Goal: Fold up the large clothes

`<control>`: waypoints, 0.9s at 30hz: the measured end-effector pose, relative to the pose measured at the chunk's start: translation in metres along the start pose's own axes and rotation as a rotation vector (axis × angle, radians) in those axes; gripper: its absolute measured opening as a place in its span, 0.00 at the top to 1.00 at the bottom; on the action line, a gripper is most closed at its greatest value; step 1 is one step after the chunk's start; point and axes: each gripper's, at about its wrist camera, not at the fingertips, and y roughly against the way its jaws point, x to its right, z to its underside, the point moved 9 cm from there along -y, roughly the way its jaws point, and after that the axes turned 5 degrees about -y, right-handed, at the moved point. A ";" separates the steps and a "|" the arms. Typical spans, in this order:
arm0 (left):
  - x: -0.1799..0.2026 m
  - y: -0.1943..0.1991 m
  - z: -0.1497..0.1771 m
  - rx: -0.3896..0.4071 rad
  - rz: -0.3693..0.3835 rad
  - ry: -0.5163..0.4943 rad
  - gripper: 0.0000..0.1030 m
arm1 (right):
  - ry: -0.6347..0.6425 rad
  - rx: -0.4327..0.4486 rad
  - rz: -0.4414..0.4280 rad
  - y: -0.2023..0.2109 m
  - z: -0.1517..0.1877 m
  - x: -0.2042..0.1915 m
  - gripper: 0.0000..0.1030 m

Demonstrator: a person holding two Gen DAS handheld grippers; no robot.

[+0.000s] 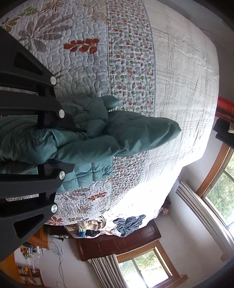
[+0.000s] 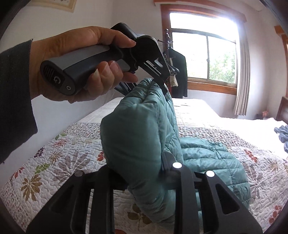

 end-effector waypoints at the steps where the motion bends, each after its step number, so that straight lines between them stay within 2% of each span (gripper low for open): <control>1: 0.007 -0.004 0.000 -0.005 -0.003 -0.010 0.78 | -0.013 0.001 0.003 0.002 0.000 0.007 0.77; 6: 0.041 -0.022 0.000 -0.028 -0.019 -0.055 0.78 | -0.065 0.003 0.014 0.011 0.001 0.035 0.77; 15: 0.080 -0.059 0.003 -0.071 -0.045 -0.102 0.78 | -0.134 0.002 0.033 0.015 0.011 0.075 0.77; 27: 0.104 -0.113 0.011 -0.123 -0.079 -0.132 0.78 | -0.221 -0.025 0.055 0.012 0.035 0.122 0.77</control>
